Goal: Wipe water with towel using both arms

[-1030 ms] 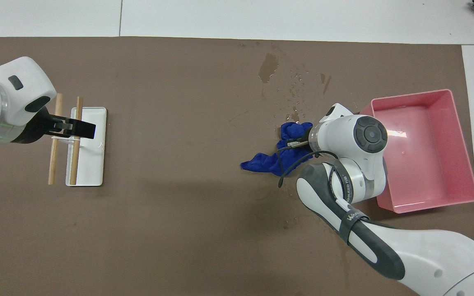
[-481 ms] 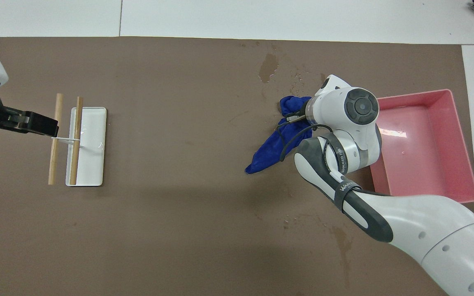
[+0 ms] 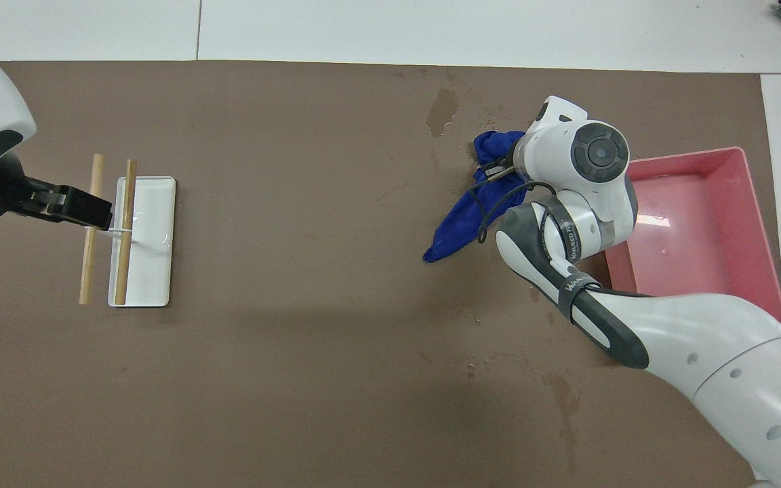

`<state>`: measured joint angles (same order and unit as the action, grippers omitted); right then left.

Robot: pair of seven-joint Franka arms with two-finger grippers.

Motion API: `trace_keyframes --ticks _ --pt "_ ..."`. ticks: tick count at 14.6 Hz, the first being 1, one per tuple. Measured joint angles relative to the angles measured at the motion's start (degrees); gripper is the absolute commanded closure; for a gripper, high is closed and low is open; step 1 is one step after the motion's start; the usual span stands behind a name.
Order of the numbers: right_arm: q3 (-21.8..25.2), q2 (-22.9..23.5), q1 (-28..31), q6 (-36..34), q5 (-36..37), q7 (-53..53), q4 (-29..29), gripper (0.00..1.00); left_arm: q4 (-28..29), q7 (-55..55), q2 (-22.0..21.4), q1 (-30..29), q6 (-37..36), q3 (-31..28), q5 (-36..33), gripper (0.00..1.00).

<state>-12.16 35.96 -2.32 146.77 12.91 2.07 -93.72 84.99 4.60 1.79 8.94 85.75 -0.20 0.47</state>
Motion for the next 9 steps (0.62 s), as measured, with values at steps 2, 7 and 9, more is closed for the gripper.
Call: trace_keyframes --ticks 2,7,9 --pt "0.0 1.4 0.5 0.1 0.0 0.9 2.0 1.00 0.7 0.4 -0.7 0.0 0.0 -1.8 0.8 0.00" --pt "-0.1 2.7 -2.2 2.9 -6.0 -6.2 3.0 1.00 6.7 1.4 -3.4 0.0 4.4 -2.2 1.0 0.00" --pt "0.0 3.1 -4.8 3.0 -15.0 -10.7 3.3 1.00 7.0 1.5 -3.6 0.0 4.5 -2.2 1.0 0.00"
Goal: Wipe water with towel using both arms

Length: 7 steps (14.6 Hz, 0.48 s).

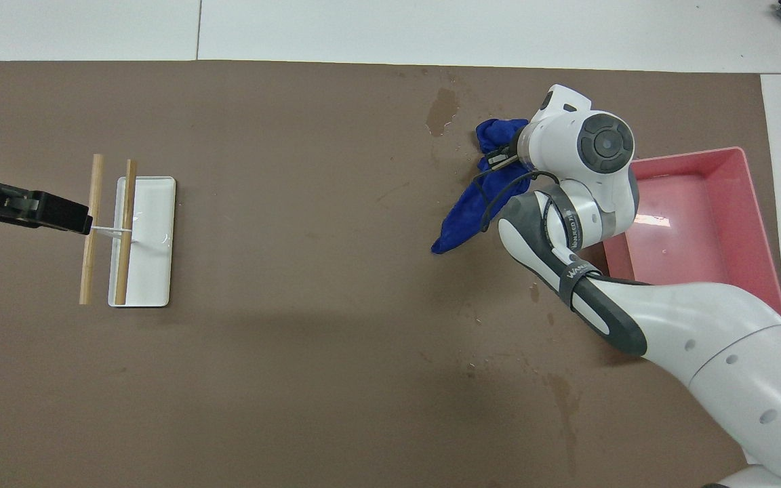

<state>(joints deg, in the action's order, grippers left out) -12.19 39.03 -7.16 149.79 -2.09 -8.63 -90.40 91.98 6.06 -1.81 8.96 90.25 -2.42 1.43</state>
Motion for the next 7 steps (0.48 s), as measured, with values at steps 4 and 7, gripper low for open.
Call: trace_keyframes --ticks 4,7 --pt "0.0 0.4 -3.4 -1.6 -12.5 -5.1 0.2 1.00 -0.2 0.0 -0.3 0.0 -0.3 -0.1 0.0 0.00" --pt "0.1 -0.3 -2.8 -13.1 -12.4 -5.8 2.2 1.00 -1.4 0.0 -0.3 0.0 -1.3 -0.2 0.0 0.00"
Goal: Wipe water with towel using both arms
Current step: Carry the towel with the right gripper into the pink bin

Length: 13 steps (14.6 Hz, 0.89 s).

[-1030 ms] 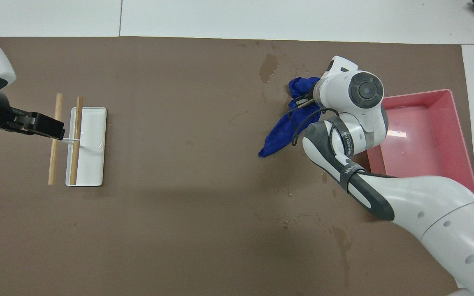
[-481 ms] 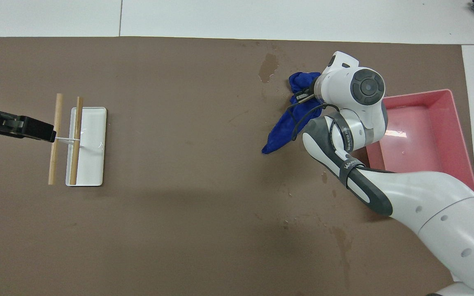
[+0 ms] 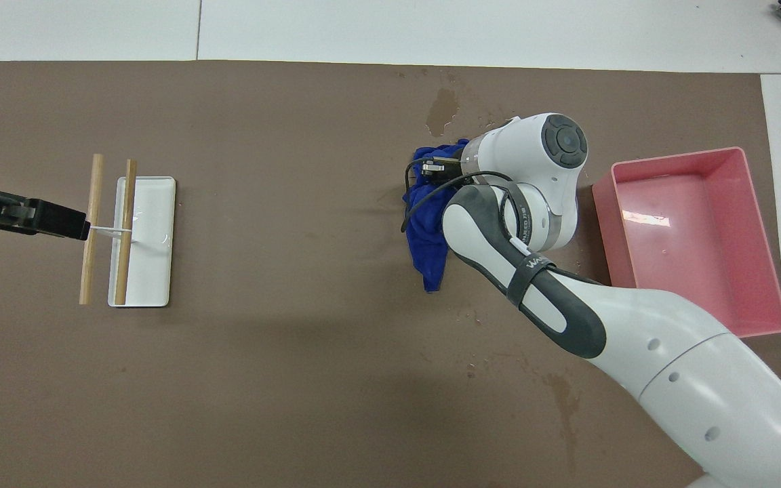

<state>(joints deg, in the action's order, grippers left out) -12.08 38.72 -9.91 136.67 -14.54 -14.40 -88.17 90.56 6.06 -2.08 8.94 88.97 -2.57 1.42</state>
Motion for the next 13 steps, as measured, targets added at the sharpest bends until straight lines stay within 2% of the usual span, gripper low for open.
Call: trace_keyframes --ticks 2,5,8,13 --pt "0.0 -1.1 0.3 -7.3 2.5 0.0 0.1 1.00 -0.2 0.0 0.0 0.0 -0.1 0.0 0.0 0.00" --pt "-0.2 -3.4 0.1 -14.5 10.9 0.0 -1.2 1.00 -0.1 0.0 0.0 0.0 -0.7 0.0 0.0 0.00" --pt "-0.3 -7.4 -0.3 -15.4 17.8 0.2 -6.7 1.00 0.0 0.0 0.0 0.0 -1.0 -0.1 0.0 0.00" --pt "-0.3 -16.1 0.0 -15.0 23.7 0.6 -19.7 1.00 0.5 0.0 0.0 0.0 -1.4 -0.1 0.0 0.00"
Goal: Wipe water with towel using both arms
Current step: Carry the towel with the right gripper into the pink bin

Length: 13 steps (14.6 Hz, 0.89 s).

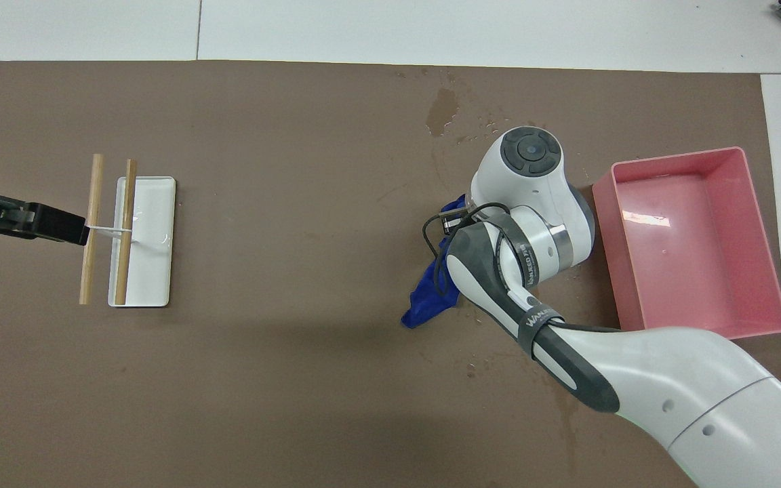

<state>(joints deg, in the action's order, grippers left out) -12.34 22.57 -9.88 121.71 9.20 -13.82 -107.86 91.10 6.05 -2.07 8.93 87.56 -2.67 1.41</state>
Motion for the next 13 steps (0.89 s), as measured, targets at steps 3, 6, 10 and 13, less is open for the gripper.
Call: trace_keyframes --ticks 3,6,10,13 --pt "0.0 -4.8 1.8 2.1 0.9 1.4 -7.3 1.00 0.0 0.0 0.0 0.0 0.0 0.0 0.0 0.00" --pt "0.0 -8.1 5.6 2.6 0.9 5.4 -12.1 1.00 0.0 0.0 0.0 0.0 0.0 0.0 0.0 0.00" --pt "-0.1 -9.5 9.6 3.7 0.9 10.9 -14.1 1.00 0.0 0.0 0.0 -0.1 0.0 -0.1 0.0 0.00" --pt "-0.1 -9.5 12.2 7.8 0.9 15.3 -14.7 1.00 0.0 0.0 0.0 -0.1 0.0 -0.1 0.0 0.00"
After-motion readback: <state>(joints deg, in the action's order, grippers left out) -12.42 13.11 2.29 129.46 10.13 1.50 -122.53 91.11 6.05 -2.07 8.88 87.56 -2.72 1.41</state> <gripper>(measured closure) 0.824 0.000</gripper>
